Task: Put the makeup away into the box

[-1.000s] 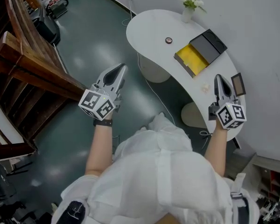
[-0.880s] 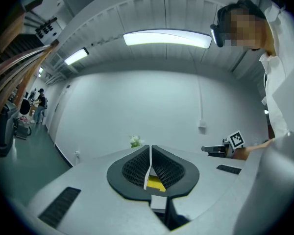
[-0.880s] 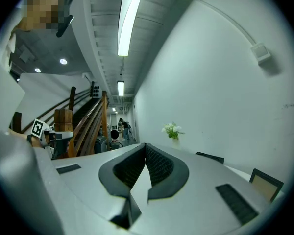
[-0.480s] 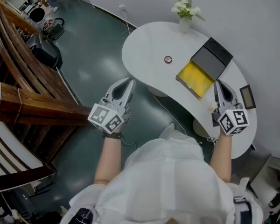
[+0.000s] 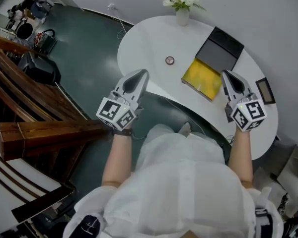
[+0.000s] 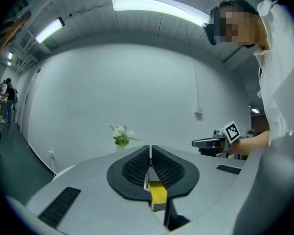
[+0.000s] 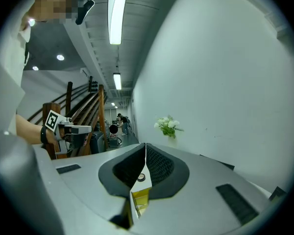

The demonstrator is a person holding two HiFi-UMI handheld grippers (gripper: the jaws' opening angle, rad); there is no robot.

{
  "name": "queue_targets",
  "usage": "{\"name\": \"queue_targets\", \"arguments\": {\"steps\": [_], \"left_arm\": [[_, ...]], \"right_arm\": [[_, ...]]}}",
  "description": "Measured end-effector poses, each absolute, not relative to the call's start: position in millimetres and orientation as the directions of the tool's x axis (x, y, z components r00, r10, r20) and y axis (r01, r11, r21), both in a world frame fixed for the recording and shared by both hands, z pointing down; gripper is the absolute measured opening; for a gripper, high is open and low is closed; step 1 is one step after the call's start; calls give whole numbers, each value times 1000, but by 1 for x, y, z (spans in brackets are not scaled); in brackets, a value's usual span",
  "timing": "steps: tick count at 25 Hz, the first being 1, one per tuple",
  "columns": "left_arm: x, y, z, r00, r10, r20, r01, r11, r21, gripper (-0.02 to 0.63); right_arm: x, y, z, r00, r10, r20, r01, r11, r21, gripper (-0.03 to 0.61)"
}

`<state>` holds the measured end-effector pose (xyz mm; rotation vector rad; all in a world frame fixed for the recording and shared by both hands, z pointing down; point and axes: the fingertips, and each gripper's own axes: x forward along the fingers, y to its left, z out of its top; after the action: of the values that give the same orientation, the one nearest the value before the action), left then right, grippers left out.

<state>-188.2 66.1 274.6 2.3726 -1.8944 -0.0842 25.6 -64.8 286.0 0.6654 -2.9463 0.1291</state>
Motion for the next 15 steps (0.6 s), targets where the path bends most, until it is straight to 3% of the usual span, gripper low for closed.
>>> {"name": "queue_targets", "arguments": {"steps": [15], "left_arm": [[-236,-26,314,466,-879,102,-882,-453,127,25]], "right_arm": [[-34,-91,314,-826,-515,227,-537,842,-46,15]]}}
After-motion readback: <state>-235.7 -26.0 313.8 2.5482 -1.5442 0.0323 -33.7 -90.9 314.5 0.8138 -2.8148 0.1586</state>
